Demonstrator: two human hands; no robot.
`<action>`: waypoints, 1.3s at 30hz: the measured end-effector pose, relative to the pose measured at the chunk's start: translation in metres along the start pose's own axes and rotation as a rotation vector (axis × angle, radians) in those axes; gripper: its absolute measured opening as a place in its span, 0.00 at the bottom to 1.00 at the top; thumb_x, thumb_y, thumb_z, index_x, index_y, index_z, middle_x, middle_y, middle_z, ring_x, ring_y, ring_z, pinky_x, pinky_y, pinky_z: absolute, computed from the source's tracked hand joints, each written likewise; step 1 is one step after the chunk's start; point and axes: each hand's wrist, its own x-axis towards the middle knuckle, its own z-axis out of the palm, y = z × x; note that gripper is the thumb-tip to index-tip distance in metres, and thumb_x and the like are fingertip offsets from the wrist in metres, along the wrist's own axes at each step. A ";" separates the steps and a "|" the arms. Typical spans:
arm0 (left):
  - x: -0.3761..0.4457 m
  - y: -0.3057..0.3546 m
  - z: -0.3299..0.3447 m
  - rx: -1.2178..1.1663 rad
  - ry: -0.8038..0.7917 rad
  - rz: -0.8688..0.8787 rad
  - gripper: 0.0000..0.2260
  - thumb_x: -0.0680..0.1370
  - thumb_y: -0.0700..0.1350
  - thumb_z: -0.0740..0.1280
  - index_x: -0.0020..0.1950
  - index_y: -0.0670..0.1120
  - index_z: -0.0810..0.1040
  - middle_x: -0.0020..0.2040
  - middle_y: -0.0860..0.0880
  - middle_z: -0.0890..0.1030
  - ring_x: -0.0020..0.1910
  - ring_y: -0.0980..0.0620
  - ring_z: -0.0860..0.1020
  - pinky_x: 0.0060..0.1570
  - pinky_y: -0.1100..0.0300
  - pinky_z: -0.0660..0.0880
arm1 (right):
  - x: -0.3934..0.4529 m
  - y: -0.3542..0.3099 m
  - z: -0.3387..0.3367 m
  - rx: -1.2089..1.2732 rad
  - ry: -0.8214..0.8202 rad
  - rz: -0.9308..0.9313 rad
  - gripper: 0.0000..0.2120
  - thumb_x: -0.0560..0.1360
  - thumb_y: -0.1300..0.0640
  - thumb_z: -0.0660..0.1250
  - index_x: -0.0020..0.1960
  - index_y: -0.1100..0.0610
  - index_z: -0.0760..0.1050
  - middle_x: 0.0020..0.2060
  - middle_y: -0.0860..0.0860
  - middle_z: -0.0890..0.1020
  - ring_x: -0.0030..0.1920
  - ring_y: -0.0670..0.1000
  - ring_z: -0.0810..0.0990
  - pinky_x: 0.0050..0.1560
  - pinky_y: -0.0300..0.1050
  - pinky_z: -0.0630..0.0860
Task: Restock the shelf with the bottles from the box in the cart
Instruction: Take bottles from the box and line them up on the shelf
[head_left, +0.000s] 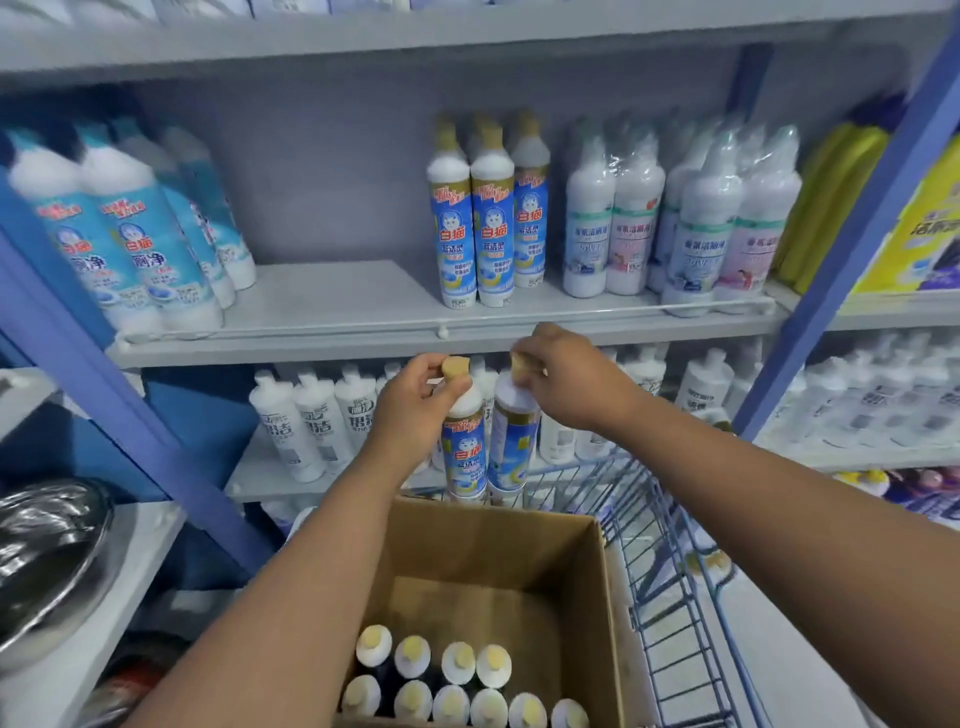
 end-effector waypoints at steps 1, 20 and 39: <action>0.004 0.012 0.000 -0.018 0.012 0.021 0.07 0.77 0.47 0.71 0.51 0.58 0.78 0.53 0.55 0.83 0.52 0.57 0.81 0.51 0.61 0.77 | 0.006 -0.002 -0.009 0.005 0.030 -0.015 0.06 0.75 0.60 0.66 0.40 0.53 0.72 0.42 0.49 0.71 0.42 0.51 0.72 0.41 0.44 0.65; 0.118 0.154 -0.006 -0.137 0.154 0.233 0.04 0.78 0.47 0.70 0.52 0.53 0.80 0.53 0.53 0.83 0.50 0.55 0.81 0.47 0.60 0.79 | 0.117 -0.012 -0.139 0.102 0.460 0.064 0.11 0.76 0.49 0.68 0.51 0.55 0.82 0.46 0.51 0.74 0.47 0.51 0.74 0.49 0.45 0.70; 0.199 0.143 -0.009 0.013 0.200 0.270 0.06 0.77 0.49 0.71 0.53 0.51 0.80 0.47 0.59 0.80 0.44 0.62 0.77 0.35 0.77 0.69 | 0.185 0.022 -0.137 -0.021 0.422 0.165 0.09 0.80 0.55 0.62 0.55 0.56 0.80 0.50 0.54 0.74 0.45 0.54 0.74 0.45 0.41 0.65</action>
